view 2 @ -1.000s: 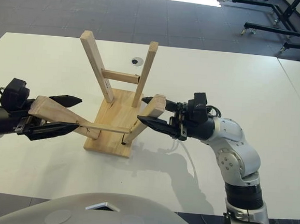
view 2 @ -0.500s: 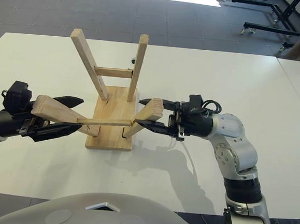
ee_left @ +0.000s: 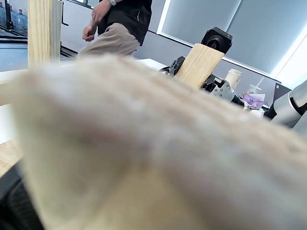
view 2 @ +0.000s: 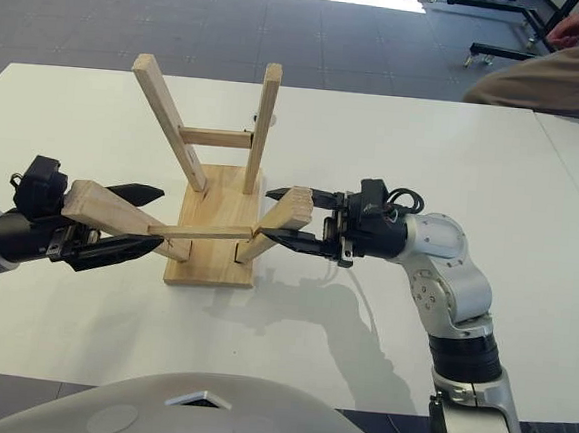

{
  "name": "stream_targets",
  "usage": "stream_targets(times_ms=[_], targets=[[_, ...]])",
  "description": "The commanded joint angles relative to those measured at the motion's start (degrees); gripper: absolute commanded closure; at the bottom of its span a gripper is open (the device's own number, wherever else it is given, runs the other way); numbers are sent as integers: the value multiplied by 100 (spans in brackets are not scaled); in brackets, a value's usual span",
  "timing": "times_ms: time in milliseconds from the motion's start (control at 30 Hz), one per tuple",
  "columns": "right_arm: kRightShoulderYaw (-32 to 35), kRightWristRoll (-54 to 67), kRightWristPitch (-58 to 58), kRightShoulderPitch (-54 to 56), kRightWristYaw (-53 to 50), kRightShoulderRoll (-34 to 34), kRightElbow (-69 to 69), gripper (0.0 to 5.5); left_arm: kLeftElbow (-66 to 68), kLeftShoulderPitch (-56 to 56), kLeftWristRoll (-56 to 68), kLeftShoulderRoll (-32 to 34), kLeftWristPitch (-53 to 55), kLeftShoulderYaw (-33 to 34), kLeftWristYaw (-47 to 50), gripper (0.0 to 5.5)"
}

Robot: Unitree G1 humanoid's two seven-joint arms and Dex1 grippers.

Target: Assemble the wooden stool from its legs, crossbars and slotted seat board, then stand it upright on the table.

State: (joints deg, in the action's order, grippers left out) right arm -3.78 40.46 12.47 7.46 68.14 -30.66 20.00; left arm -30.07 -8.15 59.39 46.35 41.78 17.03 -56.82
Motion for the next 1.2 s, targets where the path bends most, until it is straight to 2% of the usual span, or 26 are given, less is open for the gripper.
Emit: stream_targets(times_ms=[33,367,633,1200], targets=[[-202,-210,-87,103,27,63,120,346,-156,150,3,-52,8,-195,34,86],[-420,-413,-138,98,-103,142,200,346,-99,226,26,-50,19,-259,20,86],[-280,168,527,312,-560,350,298,346,31,373,-105,-4,3,-371,-45,86],[-623,53,887,775,-282,455,26,346,8,376,-374,-140,-183,-599,-72,86]])
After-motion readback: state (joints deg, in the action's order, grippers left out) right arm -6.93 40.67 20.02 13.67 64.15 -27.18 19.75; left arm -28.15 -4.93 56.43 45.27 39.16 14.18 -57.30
